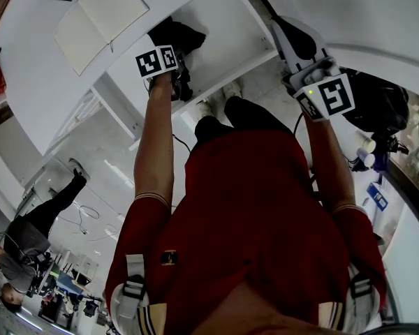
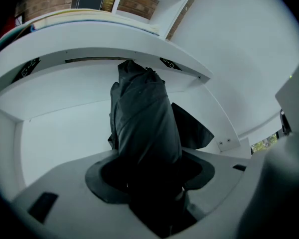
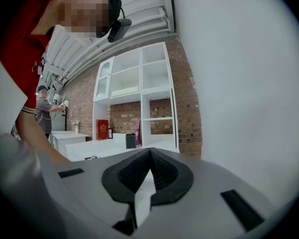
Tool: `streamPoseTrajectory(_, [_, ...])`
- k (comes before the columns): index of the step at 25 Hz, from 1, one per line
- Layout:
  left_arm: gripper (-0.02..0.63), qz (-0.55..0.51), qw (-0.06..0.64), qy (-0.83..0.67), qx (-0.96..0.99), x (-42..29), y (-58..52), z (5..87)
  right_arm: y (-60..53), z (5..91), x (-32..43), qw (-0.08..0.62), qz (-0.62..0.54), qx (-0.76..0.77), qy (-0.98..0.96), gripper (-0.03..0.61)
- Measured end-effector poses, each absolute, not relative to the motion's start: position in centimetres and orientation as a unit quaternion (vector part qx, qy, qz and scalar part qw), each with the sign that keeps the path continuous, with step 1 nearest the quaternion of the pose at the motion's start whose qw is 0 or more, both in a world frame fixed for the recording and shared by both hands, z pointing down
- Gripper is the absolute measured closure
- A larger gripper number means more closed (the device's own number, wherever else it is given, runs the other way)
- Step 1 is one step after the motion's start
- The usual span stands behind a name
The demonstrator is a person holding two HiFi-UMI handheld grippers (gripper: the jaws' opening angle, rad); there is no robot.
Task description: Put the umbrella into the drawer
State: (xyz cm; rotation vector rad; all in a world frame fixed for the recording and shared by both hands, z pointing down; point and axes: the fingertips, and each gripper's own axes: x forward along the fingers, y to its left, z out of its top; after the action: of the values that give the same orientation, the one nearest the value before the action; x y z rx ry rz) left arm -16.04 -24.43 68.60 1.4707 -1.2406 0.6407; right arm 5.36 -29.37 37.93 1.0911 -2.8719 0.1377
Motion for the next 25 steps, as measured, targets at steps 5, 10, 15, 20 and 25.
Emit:
streamPoseTrajectory(5, [0.36, 0.277, 0.524, -0.528, 0.608, -16.0, -24.3, 68.9, -29.0, 38.0, 5.6, 0.032, 0.047, 0.353, -0.934, 0.58])
streamPoseTrajectory(10, [0.337, 0.277, 0.523, -0.525, 0.612, -15.8, -24.3, 69.3, -28.8, 38.5, 5.8, 0.038, 0.049, 0.353, -0.934, 0.58])
streamPoseTrajectory(15, [0.308, 0.267, 0.515, -0.525, 0.622, -15.4, -24.2, 68.4, -28.2, 38.4, 5.5, 0.033, 0.052, 0.349, -0.935, 0.58])
streamPoseTrajectory(20, [0.307, 0.258, 0.499, -0.537, 0.63, -15.8, -23.9, 67.0, -27.6, 38.1, 5.0, 0.026, 0.052, 0.341, -0.938, 0.58])
streamPoseTrajectory(25, [0.307, 0.247, 0.483, -0.548, 0.637, -16.1, -23.3, 65.2, -26.7, 38.1, 4.3, 0.027, 0.054, 0.333, -0.941, 0.58])
